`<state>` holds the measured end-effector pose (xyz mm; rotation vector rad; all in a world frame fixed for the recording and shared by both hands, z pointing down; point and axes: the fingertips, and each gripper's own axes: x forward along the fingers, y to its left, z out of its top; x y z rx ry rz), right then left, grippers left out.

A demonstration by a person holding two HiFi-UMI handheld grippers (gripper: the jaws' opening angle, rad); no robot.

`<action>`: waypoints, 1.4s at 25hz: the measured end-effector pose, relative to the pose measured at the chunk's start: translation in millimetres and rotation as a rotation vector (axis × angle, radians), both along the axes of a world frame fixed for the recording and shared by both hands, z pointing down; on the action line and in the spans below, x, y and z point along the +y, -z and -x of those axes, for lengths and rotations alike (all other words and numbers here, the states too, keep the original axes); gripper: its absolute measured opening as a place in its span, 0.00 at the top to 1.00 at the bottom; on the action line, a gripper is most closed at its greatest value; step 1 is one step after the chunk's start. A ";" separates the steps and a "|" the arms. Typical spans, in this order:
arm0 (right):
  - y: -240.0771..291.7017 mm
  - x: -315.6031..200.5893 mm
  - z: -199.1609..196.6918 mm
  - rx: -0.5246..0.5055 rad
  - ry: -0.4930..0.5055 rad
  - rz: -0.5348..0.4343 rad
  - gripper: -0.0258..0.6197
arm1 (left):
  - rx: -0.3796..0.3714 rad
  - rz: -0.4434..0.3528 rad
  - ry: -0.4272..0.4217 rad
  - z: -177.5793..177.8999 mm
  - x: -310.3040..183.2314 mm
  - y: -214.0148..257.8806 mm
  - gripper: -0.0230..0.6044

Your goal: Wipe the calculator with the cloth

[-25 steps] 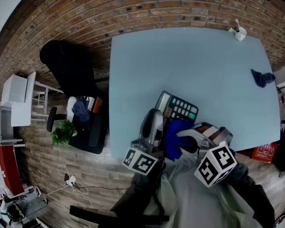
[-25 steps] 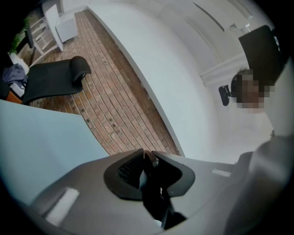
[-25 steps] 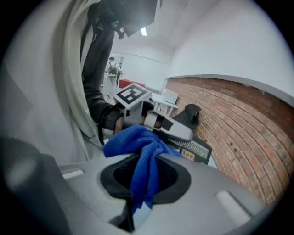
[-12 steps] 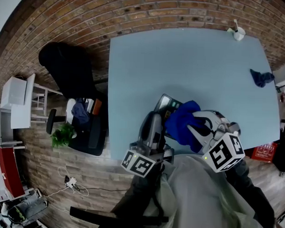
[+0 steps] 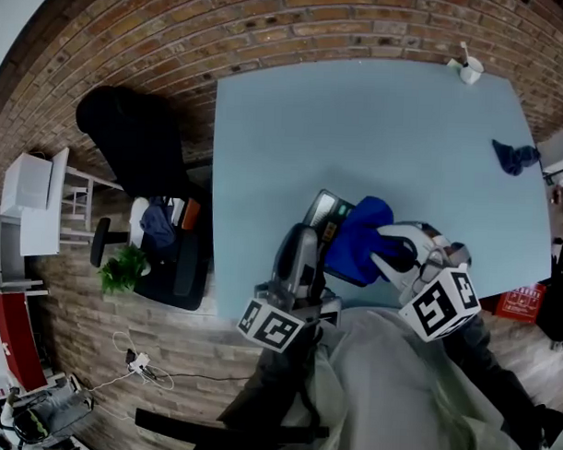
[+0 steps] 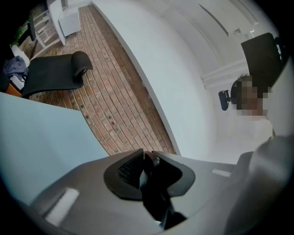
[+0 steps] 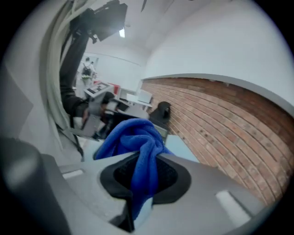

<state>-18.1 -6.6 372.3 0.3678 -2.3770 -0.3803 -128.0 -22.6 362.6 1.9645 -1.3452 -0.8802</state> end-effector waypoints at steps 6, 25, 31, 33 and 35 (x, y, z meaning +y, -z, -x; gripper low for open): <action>-4.9 -20.7 -20.0 0.001 -0.136 -0.030 0.88 | 0.010 0.004 0.010 4.9 0.4 -1.1 0.87; -9.3 19.4 -5.7 -0.022 0.024 0.037 0.88 | 0.059 0.018 0.054 20.4 -1.2 -6.6 0.87; -0.3 90.8 25.5 -0.088 0.328 0.140 0.88 | 0.076 0.007 0.070 26.3 -1.4 -6.7 0.88; -1.1 82.0 20.9 -0.092 0.301 0.140 0.88 | 0.083 -0.002 0.071 28.2 -0.5 -4.8 0.88; -3.3 57.1 8.3 -0.093 0.208 0.122 0.88 | 0.086 -0.004 0.073 30.2 0.5 -4.2 0.87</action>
